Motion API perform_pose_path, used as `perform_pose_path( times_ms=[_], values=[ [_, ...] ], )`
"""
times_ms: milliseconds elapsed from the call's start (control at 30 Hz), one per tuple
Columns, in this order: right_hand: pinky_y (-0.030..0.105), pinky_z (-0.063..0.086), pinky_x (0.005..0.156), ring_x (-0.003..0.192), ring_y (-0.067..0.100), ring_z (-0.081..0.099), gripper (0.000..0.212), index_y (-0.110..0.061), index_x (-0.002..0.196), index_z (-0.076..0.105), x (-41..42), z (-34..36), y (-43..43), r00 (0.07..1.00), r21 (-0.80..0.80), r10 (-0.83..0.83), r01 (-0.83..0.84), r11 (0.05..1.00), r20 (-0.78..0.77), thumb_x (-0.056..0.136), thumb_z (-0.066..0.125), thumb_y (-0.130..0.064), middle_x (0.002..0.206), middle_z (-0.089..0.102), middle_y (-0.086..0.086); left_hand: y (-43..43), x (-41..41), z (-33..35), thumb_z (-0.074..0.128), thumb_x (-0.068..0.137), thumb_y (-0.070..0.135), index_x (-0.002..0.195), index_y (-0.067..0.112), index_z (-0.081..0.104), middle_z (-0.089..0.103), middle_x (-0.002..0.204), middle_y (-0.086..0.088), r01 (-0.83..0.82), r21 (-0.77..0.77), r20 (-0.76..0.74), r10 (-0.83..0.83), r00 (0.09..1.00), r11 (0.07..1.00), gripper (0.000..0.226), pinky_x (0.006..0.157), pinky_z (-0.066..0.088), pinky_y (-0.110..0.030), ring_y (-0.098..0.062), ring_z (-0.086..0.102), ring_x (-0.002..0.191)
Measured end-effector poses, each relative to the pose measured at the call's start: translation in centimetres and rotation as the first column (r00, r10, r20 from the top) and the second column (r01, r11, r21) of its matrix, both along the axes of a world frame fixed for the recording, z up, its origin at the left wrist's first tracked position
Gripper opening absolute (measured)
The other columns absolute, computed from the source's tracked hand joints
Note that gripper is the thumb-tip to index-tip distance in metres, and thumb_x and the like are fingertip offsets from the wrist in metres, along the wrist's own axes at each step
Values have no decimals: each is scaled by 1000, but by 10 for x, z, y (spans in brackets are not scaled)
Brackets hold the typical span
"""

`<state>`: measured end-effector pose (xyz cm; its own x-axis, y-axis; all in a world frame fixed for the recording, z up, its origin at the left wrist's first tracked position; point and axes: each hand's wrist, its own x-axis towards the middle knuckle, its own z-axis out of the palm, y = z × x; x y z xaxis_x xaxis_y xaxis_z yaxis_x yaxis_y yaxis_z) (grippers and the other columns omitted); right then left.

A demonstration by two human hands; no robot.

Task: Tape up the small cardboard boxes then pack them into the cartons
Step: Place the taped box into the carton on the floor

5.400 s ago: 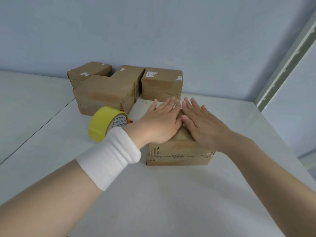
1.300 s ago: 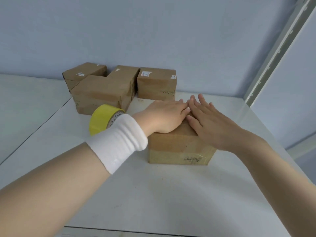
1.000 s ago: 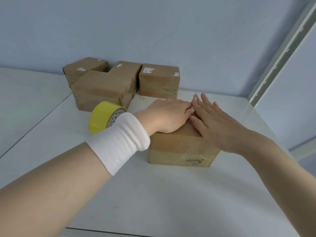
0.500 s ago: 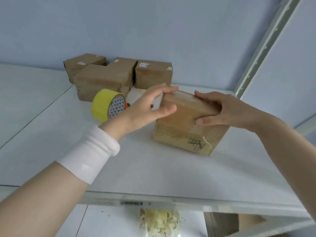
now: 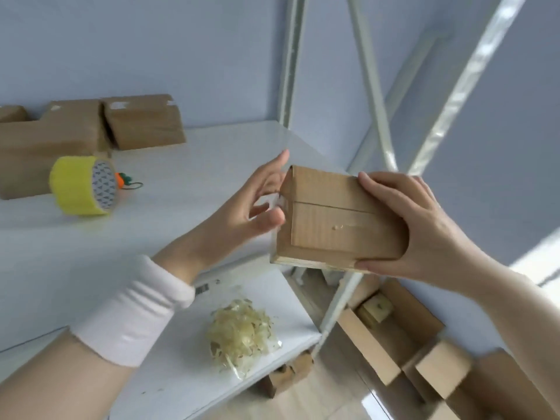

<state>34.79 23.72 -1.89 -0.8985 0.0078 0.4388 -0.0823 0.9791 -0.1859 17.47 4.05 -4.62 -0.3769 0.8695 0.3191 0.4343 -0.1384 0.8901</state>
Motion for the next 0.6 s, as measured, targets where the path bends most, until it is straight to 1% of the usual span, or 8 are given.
perform_pose_path(
  times_ms=[100,167,233,333,433,500,567,600],
  values=[
    [33,31,98,115,23,39,99,-17,140,36,51,-15,10,990,49,-123,126,991,-69,56,76,-52,131,42,2,37,25,-10,40,48,96,128,54,38,41,140,25,128,-177,158,-100,982,976,91,109,33,-38,5,38,129],
    [37,34,98,116,25,39,95,-16,141,38,87,-30,19,979,117,-175,187,975,-106,62,72,-57,133,43,7,62,48,-18,44,48,94,133,44,40,46,138,19,269,-251,266,-201,943,930,99,107,37,-46,-5,44,128],
    [44,37,101,122,27,38,87,-16,139,36,124,-48,29,968,184,-204,229,956,-147,70,67,-57,136,40,8,85,75,-28,53,51,89,134,37,39,44,141,10,358,-270,299,-276,913,894,99,105,39,-42,-8,45,127],
    [58,33,105,133,32,31,81,-17,138,33,177,-80,47,945,205,-266,304,930,-192,73,72,-46,143,32,11,123,125,-46,62,54,72,117,50,44,35,142,5,293,-295,156,-257,954,910,69,106,39,-37,-9,45,125],
    [57,13,112,143,32,8,108,-25,147,16,232,-115,59,865,4,-491,494,869,-106,60,77,-49,153,13,12,158,183,-75,68,48,69,114,51,40,21,138,16,169,-218,-37,-181,983,961,74,108,28,-17,6,29,126],
    [48,10,112,145,20,-1,112,-29,149,7,267,-136,60,758,-380,-652,602,702,-5,60,70,-56,157,-2,7,178,224,-94,71,46,73,121,45,39,16,138,16,117,-108,-164,-133,977,987,85,100,17,1,18,17,125],
    [41,20,113,144,11,4,106,-37,148,9,298,-153,60,665,-770,-733,540,340,143,64,69,-62,158,-4,-7,197,260,-114,71,52,69,126,34,44,17,142,5,110,-14,-251,-109,962,994,86,104,19,-6,5,18,133],
    [41,25,112,144,12,11,104,-40,146,9,311,-161,61,639,-877,-737,461,134,223,64,69,-65,158,1,-9,208,278,-124,73,55,65,127,27,47,18,143,1,112,33,-291,-98,952,993,86,108,23,-14,-4,21,136]
  ],
)
